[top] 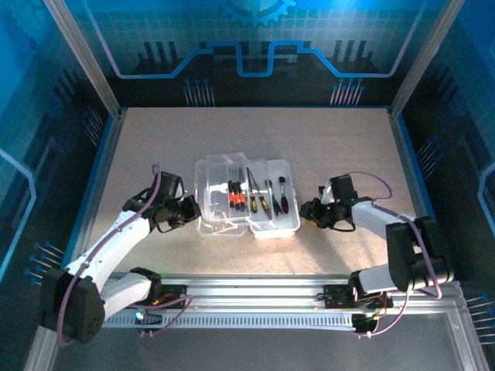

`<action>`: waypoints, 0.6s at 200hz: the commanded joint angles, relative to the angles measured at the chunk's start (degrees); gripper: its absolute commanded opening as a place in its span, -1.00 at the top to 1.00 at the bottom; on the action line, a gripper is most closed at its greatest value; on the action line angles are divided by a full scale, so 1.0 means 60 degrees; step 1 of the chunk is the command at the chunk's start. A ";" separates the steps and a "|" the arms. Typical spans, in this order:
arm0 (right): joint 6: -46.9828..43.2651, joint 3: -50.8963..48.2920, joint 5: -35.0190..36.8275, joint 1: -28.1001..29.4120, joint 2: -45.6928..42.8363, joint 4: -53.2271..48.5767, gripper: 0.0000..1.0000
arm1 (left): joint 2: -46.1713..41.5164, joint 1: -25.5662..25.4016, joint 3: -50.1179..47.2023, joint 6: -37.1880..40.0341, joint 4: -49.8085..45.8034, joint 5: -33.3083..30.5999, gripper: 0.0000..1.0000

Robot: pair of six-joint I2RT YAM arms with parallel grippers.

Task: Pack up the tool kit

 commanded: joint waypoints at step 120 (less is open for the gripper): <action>0.1424 0.0436 0.0168 0.2653 0.0945 0.1309 0.30 | 0.0174 -0.1768 0.3093 -0.0177 -0.0620 0.0697 0.73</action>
